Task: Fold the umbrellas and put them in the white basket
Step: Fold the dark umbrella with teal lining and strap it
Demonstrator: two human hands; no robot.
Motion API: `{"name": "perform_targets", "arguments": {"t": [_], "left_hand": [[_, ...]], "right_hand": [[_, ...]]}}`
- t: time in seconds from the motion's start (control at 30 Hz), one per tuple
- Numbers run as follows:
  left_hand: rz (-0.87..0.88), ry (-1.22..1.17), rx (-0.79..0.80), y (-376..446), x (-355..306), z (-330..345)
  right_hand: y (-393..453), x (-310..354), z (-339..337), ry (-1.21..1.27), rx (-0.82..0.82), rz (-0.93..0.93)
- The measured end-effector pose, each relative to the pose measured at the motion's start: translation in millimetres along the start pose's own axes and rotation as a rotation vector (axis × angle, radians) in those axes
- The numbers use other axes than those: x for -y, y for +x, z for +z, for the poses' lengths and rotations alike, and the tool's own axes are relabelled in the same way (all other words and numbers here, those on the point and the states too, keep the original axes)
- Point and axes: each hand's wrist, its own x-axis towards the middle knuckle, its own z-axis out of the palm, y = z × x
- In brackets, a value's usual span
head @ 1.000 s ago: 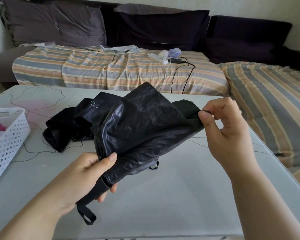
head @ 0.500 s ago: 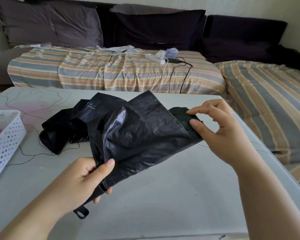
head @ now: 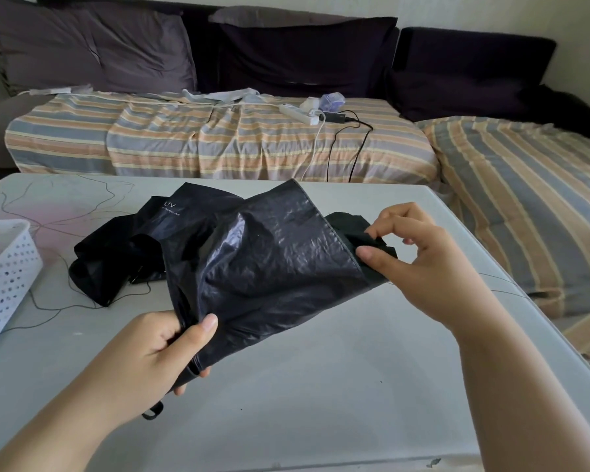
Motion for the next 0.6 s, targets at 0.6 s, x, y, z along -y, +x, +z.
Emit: {"name": "perform_targets", "arguments": {"t": [0.6], "left_hand": [[-0.046, -0.088, 0.038, 4, 15, -15]], "right_hand": [[-4, 5, 6, 0.070, 0.002, -0.171]]}}
